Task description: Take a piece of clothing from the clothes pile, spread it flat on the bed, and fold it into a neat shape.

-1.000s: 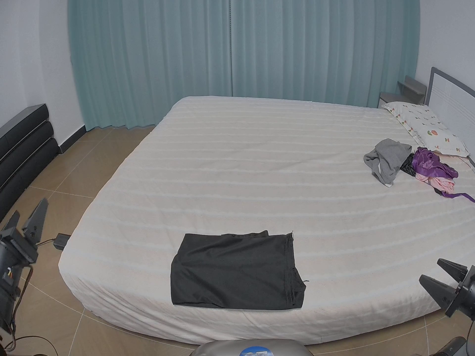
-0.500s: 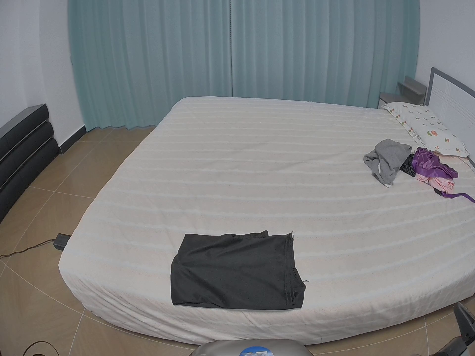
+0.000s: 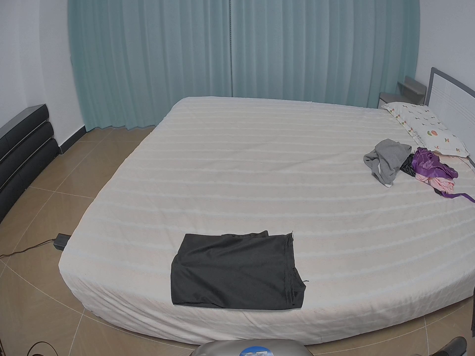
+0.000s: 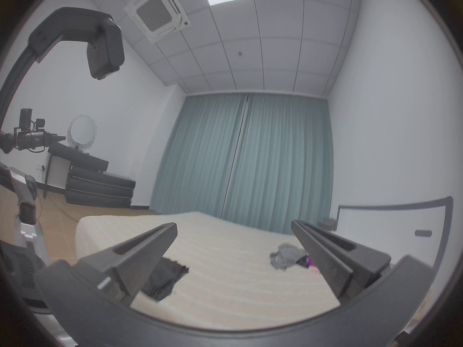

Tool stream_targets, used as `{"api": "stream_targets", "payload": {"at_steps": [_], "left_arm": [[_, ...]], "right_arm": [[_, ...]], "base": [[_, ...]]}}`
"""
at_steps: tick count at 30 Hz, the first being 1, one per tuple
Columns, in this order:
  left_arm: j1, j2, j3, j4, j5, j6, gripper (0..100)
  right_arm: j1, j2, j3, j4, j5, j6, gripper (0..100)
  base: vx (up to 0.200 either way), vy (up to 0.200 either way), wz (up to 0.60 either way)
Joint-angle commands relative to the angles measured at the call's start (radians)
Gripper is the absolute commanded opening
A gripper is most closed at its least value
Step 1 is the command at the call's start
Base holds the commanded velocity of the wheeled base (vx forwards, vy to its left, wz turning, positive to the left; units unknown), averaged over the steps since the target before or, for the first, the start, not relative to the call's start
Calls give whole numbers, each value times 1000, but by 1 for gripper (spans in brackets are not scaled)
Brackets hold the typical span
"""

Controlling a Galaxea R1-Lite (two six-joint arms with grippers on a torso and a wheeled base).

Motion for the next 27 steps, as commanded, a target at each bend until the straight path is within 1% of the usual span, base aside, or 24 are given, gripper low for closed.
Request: {"api": "stream_targets", "payload": {"at_steps": [1, 6, 7, 8, 9, 10, 11, 12, 14, 19, 20, 21, 23, 25, 27], "left_arm": [[-4, -16, 179, -147, -177, 0, 100], [-4, -16, 179, -64, -196, -11, 100], [-4, -16, 179, -6, -206, -27, 100], [-4, -16, 179, 23, -207, -36, 100], [-4, -16, 179, 46, -207, -42, 100], [-4, -16, 179, 46, -207, -42, 100], [-4, -16, 179, 118, -207, -59, 100], [-4, -16, 179, 149, -207, -59, 100], [-4, -16, 179, 213, -207, -57, 100], [-4, -16, 179, 218, -209, -60, 100], [-4, -16, 179, 220, -209, -63, 100], [-4, -16, 179, 221, -206, -66, 100], [-4, -18, 179, 236, -200, -96, 100], [-4, -18, 179, 240, -193, -128, 100], [-4, -18, 179, 240, -190, -135, 100]], "right_arm": [[-5, -18, 216, -265, -21, -43, 100], [-5, -18, 216, -164, -22, -45, 100], [-5, -18, 216, -104, -24, -45, 100], [-5, -18, 216, -66, -24, -45, 100], [-5, -18, 216, -32, -30, -43, 100], [-5, -18, 216, -32, -30, -43, 100], [-5, -18, 213, 14, -37, -13, 100], [-5, -18, 214, 2, -37, -2, 100], [-5, -18, 214, 0, -44, -9, 100], [-6, -17, 216, 6, -85, 12, 100], [-8, -17, 211, 19, -108, 35, 100], [-8, -17, 211, 20, -113, 41, 100], [-8, -17, 211, 52, -117, 98, 100], [-6, -17, 214, 74, -126, 127, 100], [-6, -17, 216, 71, -125, 138, 100]], "base": [[0, 0, 0], [0, 0, 0], [0, 0, 0], [0, 0, 0], [0, 0, 0], [0, 0, 0], [0, 0, 0], [0, 0, 0], [0, 0, 0], [0, 0, 0], [0, 0, 0], [0, 0, 0], [0, 0, 0], [0, 0, 0], [0, 0, 0]]}}
